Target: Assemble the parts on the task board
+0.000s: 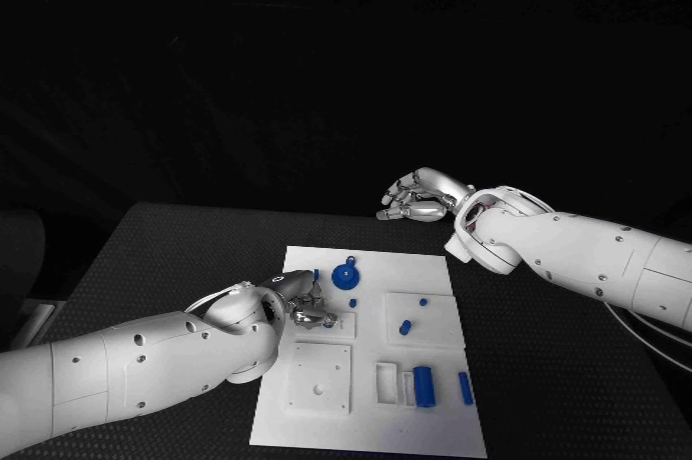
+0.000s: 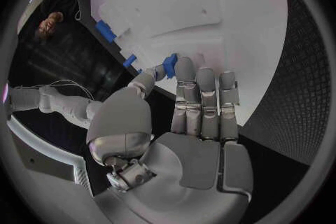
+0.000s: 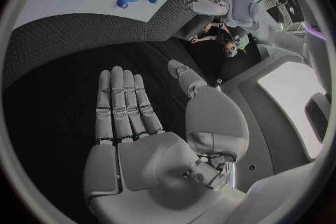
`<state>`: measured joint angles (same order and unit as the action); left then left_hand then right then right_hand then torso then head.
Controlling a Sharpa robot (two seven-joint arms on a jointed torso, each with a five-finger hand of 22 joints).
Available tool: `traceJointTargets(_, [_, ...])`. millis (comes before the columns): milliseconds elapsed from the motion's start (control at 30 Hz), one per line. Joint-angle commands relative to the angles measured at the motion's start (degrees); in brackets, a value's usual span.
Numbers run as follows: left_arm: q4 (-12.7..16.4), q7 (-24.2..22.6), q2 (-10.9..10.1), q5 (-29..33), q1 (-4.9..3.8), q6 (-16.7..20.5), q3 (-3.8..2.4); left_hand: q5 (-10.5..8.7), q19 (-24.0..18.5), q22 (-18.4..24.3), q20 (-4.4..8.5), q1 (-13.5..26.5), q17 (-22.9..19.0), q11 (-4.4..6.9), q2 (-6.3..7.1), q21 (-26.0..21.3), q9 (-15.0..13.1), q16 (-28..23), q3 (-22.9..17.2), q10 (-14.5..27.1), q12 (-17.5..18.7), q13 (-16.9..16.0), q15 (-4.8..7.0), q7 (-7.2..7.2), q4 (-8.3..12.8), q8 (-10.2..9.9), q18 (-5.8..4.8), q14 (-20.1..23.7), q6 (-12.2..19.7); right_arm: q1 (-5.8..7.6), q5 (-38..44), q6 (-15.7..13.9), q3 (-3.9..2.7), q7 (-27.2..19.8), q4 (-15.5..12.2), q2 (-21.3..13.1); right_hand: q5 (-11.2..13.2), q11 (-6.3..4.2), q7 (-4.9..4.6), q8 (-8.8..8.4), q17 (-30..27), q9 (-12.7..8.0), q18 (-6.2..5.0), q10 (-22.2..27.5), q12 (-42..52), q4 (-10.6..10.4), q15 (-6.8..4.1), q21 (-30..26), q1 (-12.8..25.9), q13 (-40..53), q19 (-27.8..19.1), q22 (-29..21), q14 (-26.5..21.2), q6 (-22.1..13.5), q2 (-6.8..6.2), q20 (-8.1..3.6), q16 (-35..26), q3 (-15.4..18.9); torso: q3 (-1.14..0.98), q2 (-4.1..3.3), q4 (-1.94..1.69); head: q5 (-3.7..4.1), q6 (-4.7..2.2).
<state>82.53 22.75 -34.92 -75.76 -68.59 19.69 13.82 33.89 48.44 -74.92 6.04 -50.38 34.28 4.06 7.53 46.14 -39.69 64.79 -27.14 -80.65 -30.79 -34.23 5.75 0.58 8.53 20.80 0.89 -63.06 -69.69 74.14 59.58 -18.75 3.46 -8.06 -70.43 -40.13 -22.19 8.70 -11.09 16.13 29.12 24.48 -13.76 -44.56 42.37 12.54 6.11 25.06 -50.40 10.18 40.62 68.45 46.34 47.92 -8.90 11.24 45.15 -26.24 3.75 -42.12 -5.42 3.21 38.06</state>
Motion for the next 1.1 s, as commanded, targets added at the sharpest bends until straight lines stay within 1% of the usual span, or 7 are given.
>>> traceJointTargets(33, [0.06, -0.63, 0.18, 0.65, 0.1, -0.47, -0.01, -0.5, 0.57, -1.11, 5.26, -0.06, -0.09, 0.43, 0.78, 0.32, 0.02, 0.39, -0.01, -0.12, -0.33, -0.08, 0.15, 0.35, -0.55, -0.38, -0.44, 0.07, -0.18, -0.08, -0.06, 0.75, -0.02, -0.19, -0.02, 0.02, -0.2, -0.02, -0.11, 0.24, -0.09, -0.08, -0.5, -0.42, -0.28, -0.43, 0.43, -0.4, 0.26, -0.09, -0.1, -0.01, 0.11, -0.42, -0.36, 0.37, -0.28, -0.05, 0.02, -0.02, 0.0, 0.01, -0.05])
traceJointTargets(167, [0.05, -0.61, 0.16, 0.69, 0.1, -0.38, -0.01, -1.24, 0.55, -1.12, 5.29, 0.12, -0.12, 0.43, 1.17, 0.31, -0.07, 0.44, -0.05, -0.11, -0.33, -0.15, 0.17, 0.34, -1.33, -0.42, -0.44, 0.09, -0.19, -0.15, -0.07, 0.74, -0.02, -0.15, 0.0, 0.01, -0.22, -0.01, -0.12, 0.22, -0.13, -0.11, -0.51, -0.4, -0.3, -0.5, 0.44, -0.44, 0.31, -0.18, -0.12, 0.0, 0.09, -0.46, -0.38, 0.38, -0.29, -0.03, 0.02, -0.03, 0.01, 0.01, -0.09])
traceJointTargets(233, [0.04, -0.64, 0.16, 0.75, 0.1, -0.35, -0.01, -2.33, 0.52, -1.11, 5.32, 0.38, -0.16, 0.45, 1.74, 0.28, -0.15, 0.49, -0.16, -0.08, -0.32, -0.22, 0.2, 0.33, -2.34, -0.47, -0.42, 0.12, -0.18, -0.18, -0.07, 0.75, -0.02, -0.12, -0.01, -0.02, -0.24, 0.0, -0.12, 0.22, -0.15, -0.13, -0.51, -0.39, -0.31, -0.54, 0.45, -0.47, 0.32, -0.23, -0.13, 0.0, 0.07, -0.48, -0.38, 0.39, -0.29, -0.03, 0.02, -0.03, 0.01, 0.01, -0.09])
traceJointTargets(400, [0.07, -0.76, 0.16, 1.0, 0.1, -0.43, -0.01, -3.81, 0.47, -1.12, 5.34, 0.46, -0.21, 0.45, 2.22, 0.27, -0.29, 0.58, -0.23, -0.06, -0.33, -0.33, 0.22, 0.32, -3.36, -0.53, -0.42, 0.18, -0.19, -0.2, -0.07, 0.84, -0.02, -0.1, 0.0, 0.01, -0.26, 0.01, -0.13, 0.21, -0.18, -0.15, -0.52, -0.37, -0.32, -0.59, 0.46, -0.51, 0.33, -0.3, -0.16, 0.01, 0.04, -0.51, -0.39, 0.4, -0.31, -0.03, 0.01, -0.01, 0.01, -0.02, -0.05])
traceJointTargets(533, [0.07, -0.74, 0.16, 1.01, 0.1, -0.58, -0.01, -4.12, 0.44, -1.11, 5.34, 0.65, -0.22, 0.46, 2.57, 0.24, -0.34, 0.61, -0.26, -0.06, -0.34, -0.37, 0.23, 0.31, -3.93, -0.55, -0.42, 0.19, -0.2, -0.23, -0.08, 0.87, -0.02, -0.07, 0.02, 0.02, -0.27, 0.01, -0.14, 0.21, -0.2, -0.17, -0.53, -0.37, -0.33, -0.62, 0.47, -0.54, 0.34, -0.35, -0.18, 0.01, 0.02, -0.52, -0.4, 0.41, -0.31, -0.02, 0.01, 0.0, 0.02, -0.02, -0.04])
traceJointTargets(867, [-0.09, -0.58, 0.19, 1.28, 0.1, -1.51, -0.01, -4.19, 0.43, -1.12, 5.36, 0.63, -0.23, 0.47, 2.76, 0.24, -0.36, 0.63, -0.27, -0.06, -0.34, -0.39, 0.24, 0.3, -4.04, -0.56, -0.41, 0.2, -0.2, -0.24, -0.08, 1.0, -0.02, 0.03, -0.04, -0.04, -0.28, 0.02, -0.15, 0.2, -0.22, -0.18, -0.53, -0.35, -0.34, -0.67, 0.48, -0.57, 0.35, -0.41, -0.2, 0.02, 0.0, -0.54, -0.41, 0.42, -0.32, -0.01, -0.02, -0.02, 0.03, -0.08, -0.02])
traceJointTargets(1100, [-0.14, 0.08, 0.28, 1.29, 0.1, -3.49, -0.01, -4.38, 0.37, -1.12, 5.34, 0.83, -0.26, 0.43, 3.02, 0.22, -0.39, 0.61, -0.26, 0.06, -0.29, -0.41, 0.22, 0.34, -4.48, -0.63, -0.43, 0.31, -0.1, -0.24, -0.08, 1.09, -0.02, 0.15, -0.13, -0.1, -0.29, 0.04, -0.16, 0.19, -0.26, -0.21, -0.53, -0.33, -0.35, -0.74, 0.5, -0.62, 0.4, -0.5, -0.23, 0.03, -0.05, -0.57, -0.46, 0.44, -0.34, 0.01, -0.02, -0.02, 0.05, -0.1, -0.03])
